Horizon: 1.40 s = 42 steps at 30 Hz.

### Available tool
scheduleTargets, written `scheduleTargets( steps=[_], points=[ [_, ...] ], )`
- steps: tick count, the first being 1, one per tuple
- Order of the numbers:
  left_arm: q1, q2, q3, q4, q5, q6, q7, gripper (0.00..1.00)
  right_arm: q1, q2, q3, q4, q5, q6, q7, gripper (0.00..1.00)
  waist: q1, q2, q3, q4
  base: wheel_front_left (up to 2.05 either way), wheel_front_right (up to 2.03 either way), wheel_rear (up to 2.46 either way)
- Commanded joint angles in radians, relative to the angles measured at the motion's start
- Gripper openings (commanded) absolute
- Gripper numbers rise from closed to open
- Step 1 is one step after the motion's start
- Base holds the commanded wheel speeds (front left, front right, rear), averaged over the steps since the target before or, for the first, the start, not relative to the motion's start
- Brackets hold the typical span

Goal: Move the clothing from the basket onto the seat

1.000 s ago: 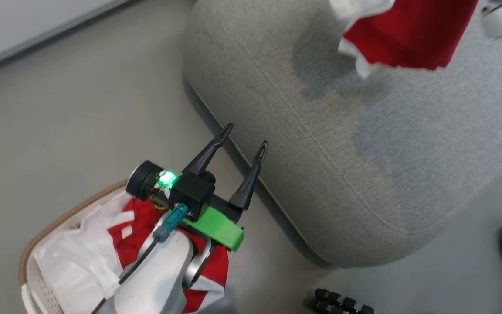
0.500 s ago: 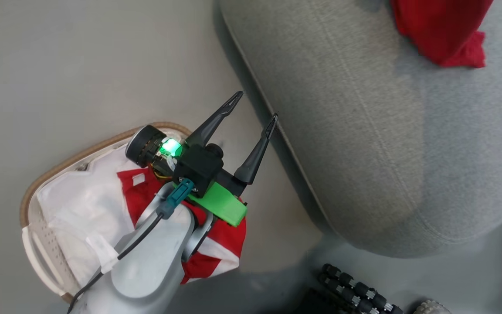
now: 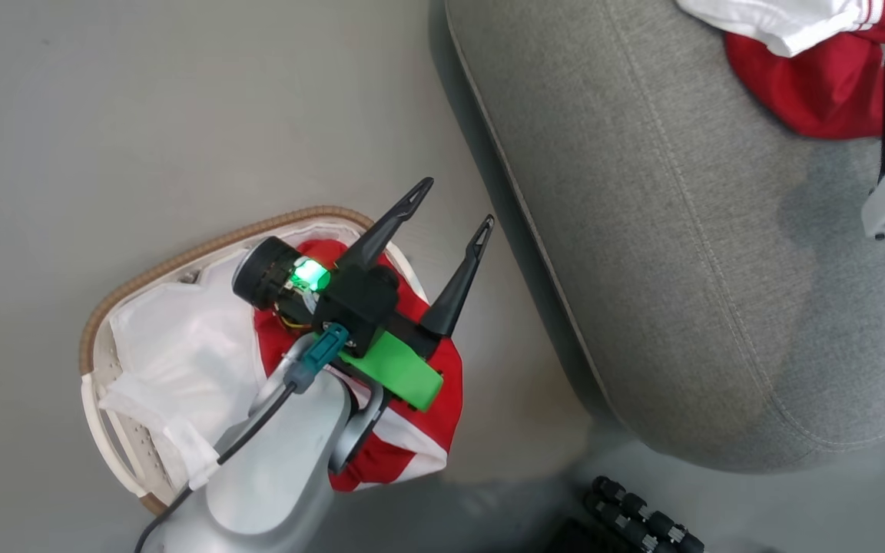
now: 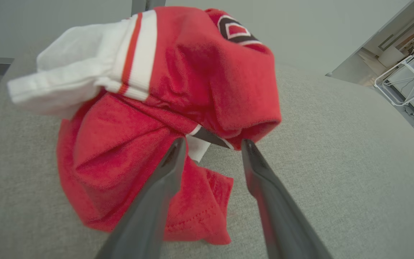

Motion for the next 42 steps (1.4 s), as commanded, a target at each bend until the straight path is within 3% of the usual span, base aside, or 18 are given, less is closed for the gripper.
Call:
scheduleTargets(
  steps=[1, 10, 20, 30, 42],
  points=[
    [0.018, -0.004, -0.001, -0.002, -0.008, -0.004, 0.000, 1.00, 0.036, 0.003, -0.019, -0.013, -0.006, -0.001, 0.000, 1.00, -0.0002, -0.0001, -0.053, -0.004, 0.00, 0.00, 0.00],
    [0.095, -0.038, 0.014, 0.006, -0.027, -0.004, 0.000, 1.00, 0.204, 0.043, -0.084, -0.130, -0.024, -0.001, 0.000, 1.00, -0.0002, -0.0001, -0.210, -0.008, 0.00, 0.00, 0.00],
    [0.196, -0.064, 0.066, 0.014, -0.027, -0.004, 0.000, 1.00, 0.307, 0.070, -0.055, -0.294, 0.009, -0.001, 0.000, 1.00, -0.0002, -0.0001, -0.358, 0.010, 0.00, 0.00, 0.00],
    [0.288, -0.074, 0.241, 0.032, 0.005, 0.008, 0.000, 1.00, 0.381, 0.120, 0.055, -0.405, 0.053, -0.001, 0.000, 1.00, -0.0002, -0.0001, -0.443, 0.113, 0.00, 0.00, 0.00],
    [0.379, -0.075, 0.444, 0.049, -0.002, 0.072, 0.000, 1.00, 0.437, 0.210, 0.139, -0.386, 0.054, -0.001, 0.000, 1.00, -0.0002, -0.0001, -0.504, 0.250, 0.00, 0.00, 0.00]
  ],
)
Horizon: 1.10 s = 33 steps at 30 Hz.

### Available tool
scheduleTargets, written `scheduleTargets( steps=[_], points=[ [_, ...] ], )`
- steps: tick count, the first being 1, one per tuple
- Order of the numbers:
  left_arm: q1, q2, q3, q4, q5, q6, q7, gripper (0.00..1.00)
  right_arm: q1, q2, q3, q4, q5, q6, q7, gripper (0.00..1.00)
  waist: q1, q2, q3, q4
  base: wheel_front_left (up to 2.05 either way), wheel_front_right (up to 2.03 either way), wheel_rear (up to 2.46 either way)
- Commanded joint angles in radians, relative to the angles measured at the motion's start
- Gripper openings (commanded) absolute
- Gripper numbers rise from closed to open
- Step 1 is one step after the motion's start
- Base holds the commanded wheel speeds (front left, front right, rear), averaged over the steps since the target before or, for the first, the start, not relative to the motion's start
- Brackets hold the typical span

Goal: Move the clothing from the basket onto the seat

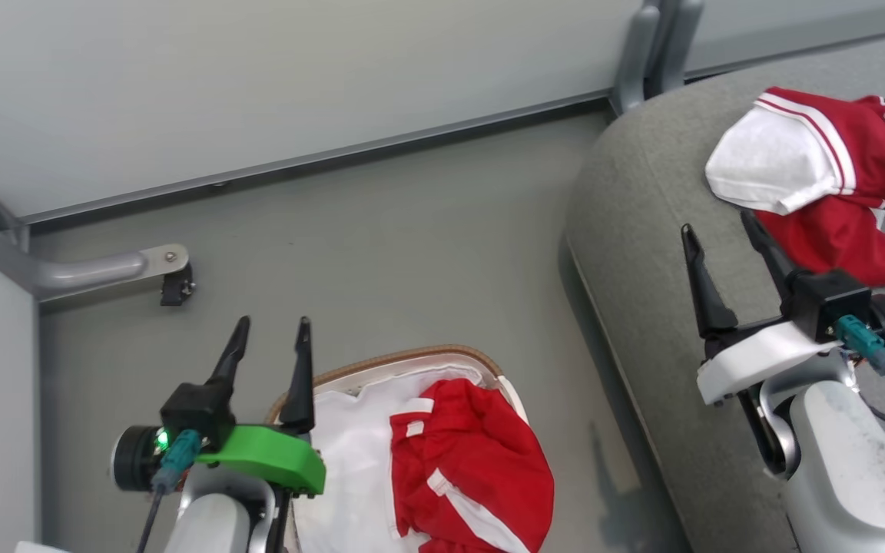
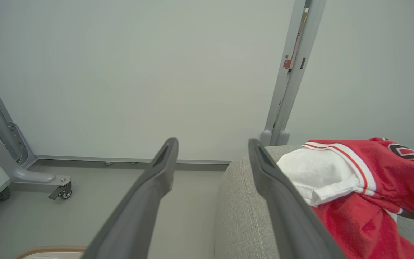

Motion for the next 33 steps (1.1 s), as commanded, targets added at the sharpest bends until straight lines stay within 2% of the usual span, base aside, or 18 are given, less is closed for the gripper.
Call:
scheduleTargets(
  steps=[1, 14, 29, 33],
  points=[
    [0.023, 0.002, 0.024, 0.002, -0.002, 0.010, 0.000, 1.00, 0.026, 0.007, -0.001, 0.001, -0.004, -0.001, 0.000, 1.00, 0.0001, 0.0000, -0.035, 0.047, 0.00, 0.00, 0.00],
    [0.138, 0.002, 0.174, 0.033, 0.017, 0.026, 0.000, 1.00, 0.144, 0.066, -0.033, 0.027, -0.011, -0.001, 0.000, 1.00, 0.0001, 0.0000, -0.092, 0.096, 0.00, 0.00, 0.00],
    [0.246, 0.002, 0.170, -0.002, -0.010, 0.048, 0.000, 1.00, 0.268, 0.089, -0.044, 0.015, -0.002, -0.001, 0.000, 1.00, 0.0001, 0.0000, -0.155, 0.118, 0.00, 0.00, 0.00],
    [0.257, 0.002, 0.158, 0.001, -0.022, 0.039, 0.000, 1.00, 0.276, 0.090, -0.039, 0.011, 0.005, -0.001, 0.000, 1.00, 0.0001, 0.0000, -0.155, 0.114, 0.00, 0.00, 0.00]
  ],
)
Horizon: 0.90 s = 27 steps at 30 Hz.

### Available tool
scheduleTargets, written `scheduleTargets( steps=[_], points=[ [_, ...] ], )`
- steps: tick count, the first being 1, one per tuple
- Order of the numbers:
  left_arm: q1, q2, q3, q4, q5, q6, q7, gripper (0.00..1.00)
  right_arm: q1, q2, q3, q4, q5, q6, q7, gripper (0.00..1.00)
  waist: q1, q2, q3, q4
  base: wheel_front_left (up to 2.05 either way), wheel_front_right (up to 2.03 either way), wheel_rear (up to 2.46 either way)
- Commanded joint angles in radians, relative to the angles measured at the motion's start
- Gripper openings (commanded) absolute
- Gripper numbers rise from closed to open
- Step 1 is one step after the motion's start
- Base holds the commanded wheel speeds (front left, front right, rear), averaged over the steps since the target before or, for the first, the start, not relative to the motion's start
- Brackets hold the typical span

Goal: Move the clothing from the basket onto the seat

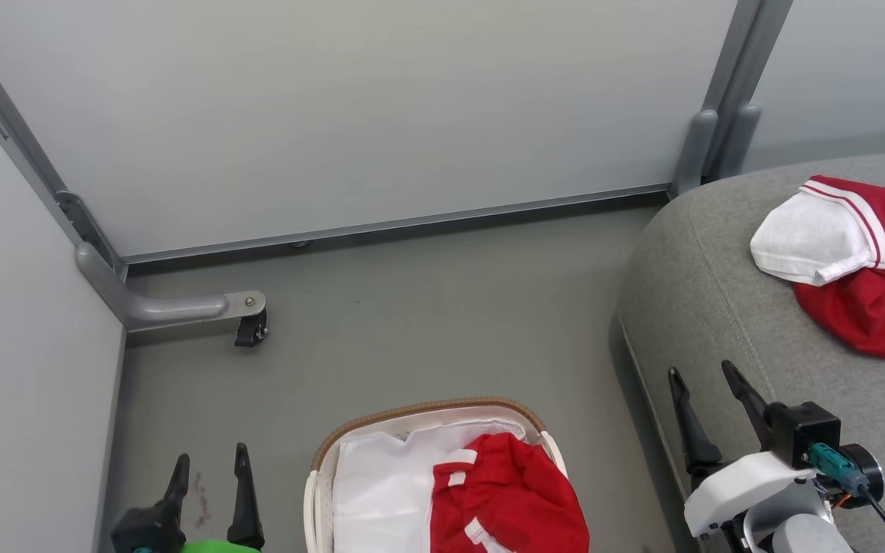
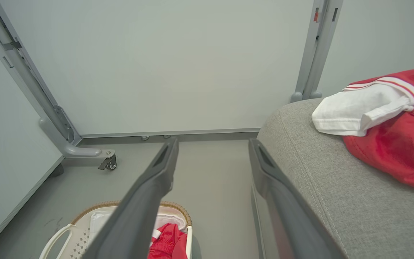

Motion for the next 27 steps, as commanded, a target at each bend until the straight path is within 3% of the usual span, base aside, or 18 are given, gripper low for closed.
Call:
scheduleTargets(
  steps=[1, 6, 20, 27],
  points=[
    [0.008, 0.002, -0.003, -0.002, -0.014, -0.004, 0.000, 1.00, 0.008, -0.002, 0.005, -0.005, 0.008, -0.001, 0.000, 1.00, 0.0001, 0.0000, 0.006, -0.003, 0.00, 0.00, 0.00],
    [-0.033, 0.002, -0.034, 0.011, -0.032, -0.017, 0.000, 1.00, -0.033, -0.002, 0.016, -0.023, 0.017, -0.001, 0.000, 1.00, 0.0001, 0.0000, 0.057, -0.019, 0.00, 0.00, 0.00],
    [-0.329, 0.003, -0.197, 0.147, -0.114, -0.094, 0.000, 1.00, -0.263, -0.002, 0.047, -0.138, 0.053, -0.001, 0.000, 1.00, 0.0001, 0.0000, 0.382, -0.099, 0.00, 0.00, 0.00],
    [-0.482, 0.004, -0.288, 0.244, -0.137, -0.111, 0.000, 1.00, -0.362, -0.002, 0.073, -0.187, 0.078, -0.001, 0.000, 1.00, 0.0001, 0.0000, 0.524, -0.144, 0.00, 0.00, 0.00]
  ],
)
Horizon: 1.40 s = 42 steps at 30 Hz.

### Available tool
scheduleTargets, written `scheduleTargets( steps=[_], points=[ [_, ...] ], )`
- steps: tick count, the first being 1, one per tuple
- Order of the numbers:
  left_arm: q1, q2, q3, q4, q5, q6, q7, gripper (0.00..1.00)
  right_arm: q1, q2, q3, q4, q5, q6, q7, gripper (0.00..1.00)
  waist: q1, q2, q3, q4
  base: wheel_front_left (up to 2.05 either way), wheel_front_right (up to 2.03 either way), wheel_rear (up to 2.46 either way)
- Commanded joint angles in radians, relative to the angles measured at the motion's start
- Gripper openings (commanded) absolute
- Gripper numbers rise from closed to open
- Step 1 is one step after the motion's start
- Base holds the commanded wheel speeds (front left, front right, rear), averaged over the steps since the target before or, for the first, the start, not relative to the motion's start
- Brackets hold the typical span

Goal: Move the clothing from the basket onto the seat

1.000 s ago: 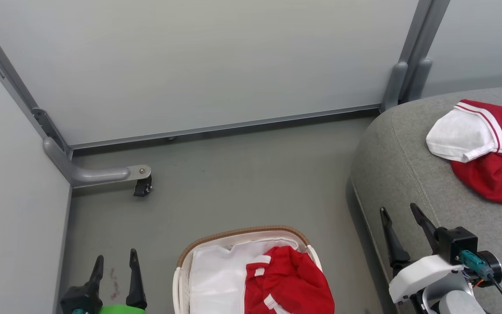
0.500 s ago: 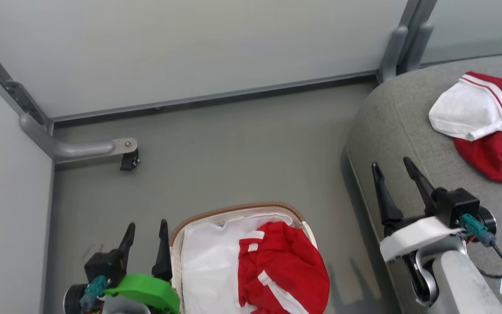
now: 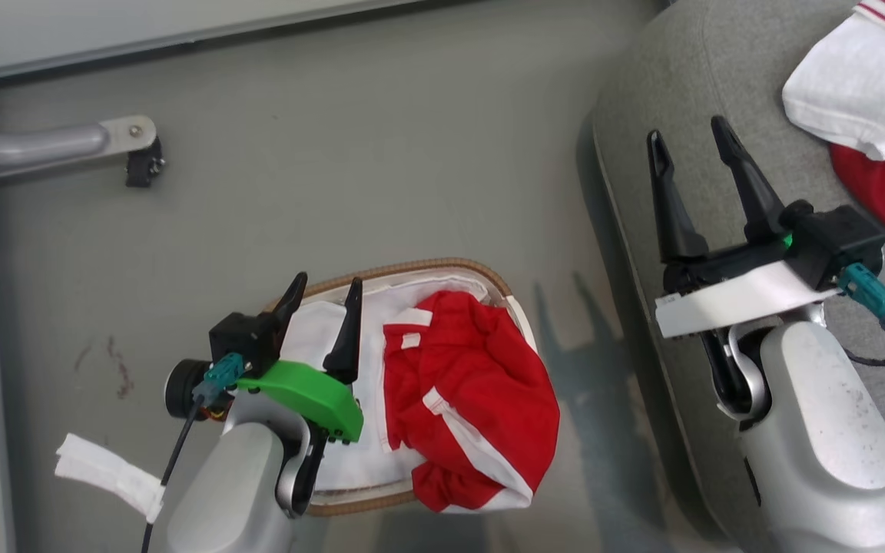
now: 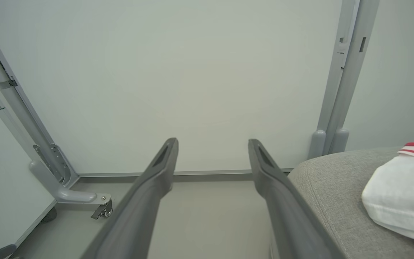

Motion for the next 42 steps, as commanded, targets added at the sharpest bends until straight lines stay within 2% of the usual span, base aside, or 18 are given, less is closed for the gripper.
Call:
scheduleTargets(
  steps=[1, 11, 20, 30, 42],
  points=[
    [-0.043, 0.006, -0.020, 0.012, -0.017, -0.004, 0.000, 1.00, -0.031, -0.002, 0.004, -0.013, 0.011, -0.001, 0.000, 1.00, 0.0000, 0.0000, 0.148, -0.069, 0.00, 0.00, 0.00],
    [-0.215, 0.030, -0.204, 0.130, -0.131, -0.005, 0.000, 1.00, -0.143, -0.002, 0.039, -0.079, 0.043, -0.001, 0.000, 1.00, 0.0000, 0.0000, 0.317, -0.130, 0.00, 0.00, 0.00],
    [-0.318, 0.063, -0.369, 0.230, -0.272, -0.005, 0.000, 1.00, -0.173, -0.002, 0.069, -0.130, 0.077, -0.001, 0.000, 1.00, 0.0000, 0.0000, 0.405, -0.168, 0.00, 0.00, 0.00],
    [-0.395, 0.091, -0.600, 0.331, -0.473, -0.005, 0.027, 1.00, -0.169, -0.002, 0.084, -0.163, 0.089, -0.001, 0.000, 1.00, 0.0000, 0.0000, 0.462, -0.192, 0.00, 0.00, 0.00],
    [-0.426, 0.095, -0.772, 0.416, -0.633, -0.005, 0.099, 1.00, -0.171, -0.002, 0.089, -0.177, 0.083, -0.001, 0.000, 1.00, 0.0000, 0.0000, 0.493, -0.196, 0.00, 0.00, 0.00]
  ],
)
